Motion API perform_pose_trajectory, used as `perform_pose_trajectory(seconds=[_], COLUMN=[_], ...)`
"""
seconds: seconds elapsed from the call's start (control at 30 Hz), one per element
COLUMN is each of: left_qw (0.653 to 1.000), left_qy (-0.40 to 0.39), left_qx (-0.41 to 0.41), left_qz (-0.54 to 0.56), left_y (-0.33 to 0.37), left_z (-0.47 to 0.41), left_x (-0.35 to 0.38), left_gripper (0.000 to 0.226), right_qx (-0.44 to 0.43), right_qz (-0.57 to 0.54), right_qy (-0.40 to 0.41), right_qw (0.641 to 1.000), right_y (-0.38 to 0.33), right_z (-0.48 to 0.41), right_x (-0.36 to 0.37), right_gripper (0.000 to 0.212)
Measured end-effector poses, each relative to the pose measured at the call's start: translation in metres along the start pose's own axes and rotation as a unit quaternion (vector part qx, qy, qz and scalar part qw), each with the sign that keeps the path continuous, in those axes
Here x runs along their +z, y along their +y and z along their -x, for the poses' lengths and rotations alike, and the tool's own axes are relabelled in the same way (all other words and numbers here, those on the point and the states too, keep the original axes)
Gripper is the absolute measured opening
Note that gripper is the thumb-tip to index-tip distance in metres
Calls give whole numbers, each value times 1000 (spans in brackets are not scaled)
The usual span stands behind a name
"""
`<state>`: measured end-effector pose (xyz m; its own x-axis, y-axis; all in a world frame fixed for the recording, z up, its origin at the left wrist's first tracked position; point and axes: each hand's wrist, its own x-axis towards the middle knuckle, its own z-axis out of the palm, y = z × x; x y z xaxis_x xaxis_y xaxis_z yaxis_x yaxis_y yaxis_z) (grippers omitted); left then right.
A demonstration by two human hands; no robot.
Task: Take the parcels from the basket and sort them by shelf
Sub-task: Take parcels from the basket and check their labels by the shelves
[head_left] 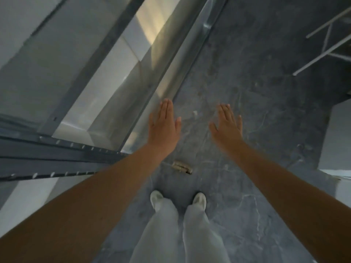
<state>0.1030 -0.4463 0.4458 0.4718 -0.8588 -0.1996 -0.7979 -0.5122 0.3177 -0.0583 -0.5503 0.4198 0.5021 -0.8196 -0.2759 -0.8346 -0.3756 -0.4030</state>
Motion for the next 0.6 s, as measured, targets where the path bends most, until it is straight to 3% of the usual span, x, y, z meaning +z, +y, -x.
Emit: perform_pose_trajectory(seconds=[0.2, 0.33, 0.4, 0.5, 0.6], left_qw=[992, 974, 966, 950, 928], left_qy=[-104, -196, -220, -265, -316], left_qx=[-72, -105, -123, -154, -184], left_qz=[4, 31, 53, 60, 71], left_y=[-99, -157, -182, -215, -241], left_z=[-11, -8, -5, -1, -6], left_x=[148, 256, 310, 387, 461], left_gripper=[66, 67, 66, 62, 62], right_qx=[-25, 39, 89, 174, 212], right_qz=[-94, -121, -104, -71, -41], right_qy=[-4, -63, -146, -333, -401], right_qw=[995, 990, 980, 924, 890], right_y=[48, 95, 126, 172, 209], right_z=[-22, -24, -25, -27, -33], right_x=[139, 251, 309, 391, 462], right_gripper=[44, 47, 50, 62, 67])
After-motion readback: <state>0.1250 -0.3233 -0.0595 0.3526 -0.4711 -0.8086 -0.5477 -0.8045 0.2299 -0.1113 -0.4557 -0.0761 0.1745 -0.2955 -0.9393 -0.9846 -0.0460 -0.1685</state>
